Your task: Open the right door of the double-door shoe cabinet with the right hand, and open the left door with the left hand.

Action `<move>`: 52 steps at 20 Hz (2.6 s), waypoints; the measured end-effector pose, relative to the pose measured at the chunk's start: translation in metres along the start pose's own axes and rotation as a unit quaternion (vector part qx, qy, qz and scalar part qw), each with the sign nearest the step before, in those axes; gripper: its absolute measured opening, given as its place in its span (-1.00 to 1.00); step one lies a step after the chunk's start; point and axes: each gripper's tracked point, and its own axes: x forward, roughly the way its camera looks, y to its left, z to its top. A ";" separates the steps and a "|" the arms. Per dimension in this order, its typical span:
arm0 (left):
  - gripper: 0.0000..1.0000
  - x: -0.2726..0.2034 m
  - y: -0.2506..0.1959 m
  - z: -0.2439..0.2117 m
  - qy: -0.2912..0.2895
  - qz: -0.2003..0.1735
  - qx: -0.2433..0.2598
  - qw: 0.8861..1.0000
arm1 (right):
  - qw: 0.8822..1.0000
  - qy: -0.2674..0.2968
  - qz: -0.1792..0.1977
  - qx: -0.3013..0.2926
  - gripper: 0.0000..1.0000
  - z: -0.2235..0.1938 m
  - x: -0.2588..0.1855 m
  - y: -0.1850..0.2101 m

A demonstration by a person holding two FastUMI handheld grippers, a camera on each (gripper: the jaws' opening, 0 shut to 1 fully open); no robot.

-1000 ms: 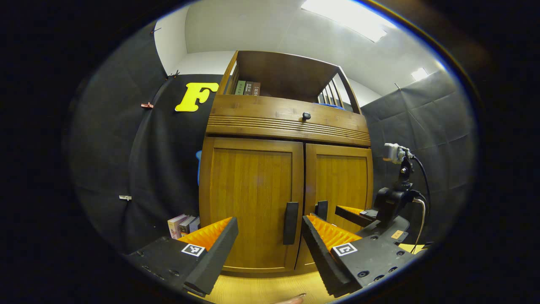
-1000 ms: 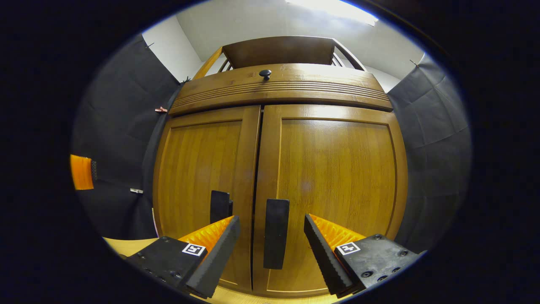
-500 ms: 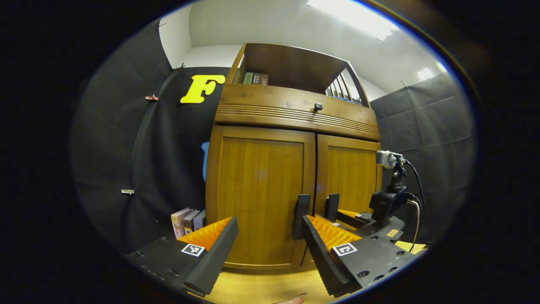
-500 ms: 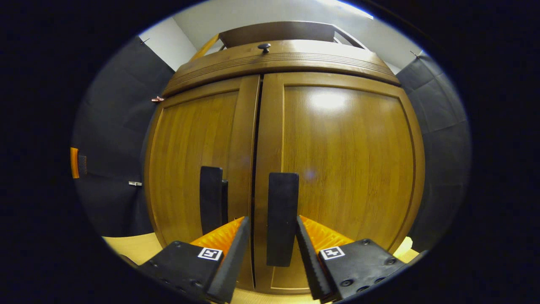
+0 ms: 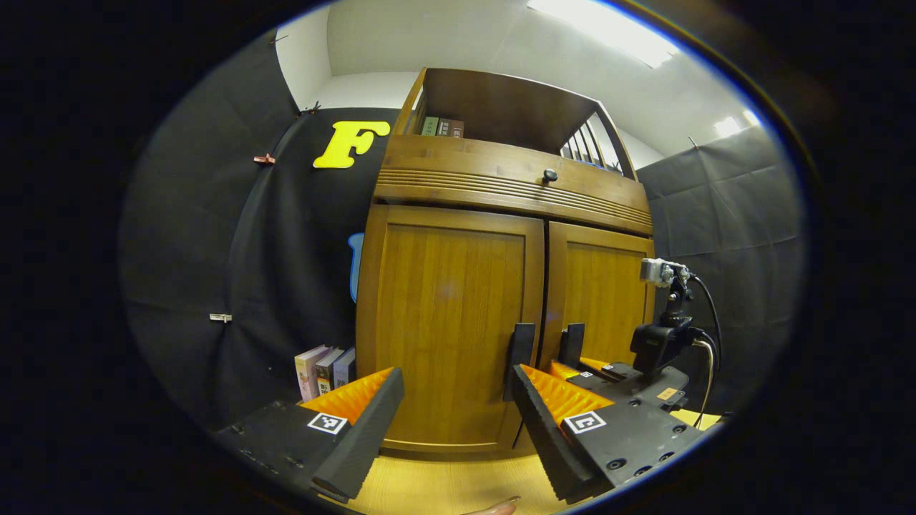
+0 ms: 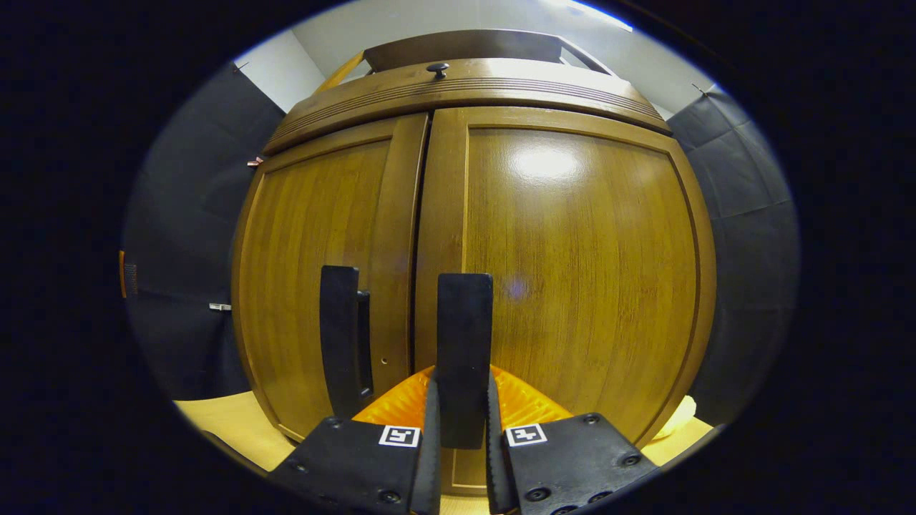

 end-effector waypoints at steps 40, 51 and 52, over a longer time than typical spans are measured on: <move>0.88 0.010 -0.095 -0.007 -0.006 -0.030 0.004 1.000 | 0.999 -0.011 -0.031 -0.010 -0.57 0.046 -0.221 -0.146; 0.83 0.076 -0.098 0.001 -0.066 0.003 0.022 0.998 | 0.996 -0.016 -0.082 -0.012 -0.78 0.052 -0.249 -0.226; 0.83 0.082 -0.098 -0.001 -0.066 0.002 0.022 0.998 | 0.996 -0.020 -0.091 -0.016 -0.65 0.056 -0.254 -0.235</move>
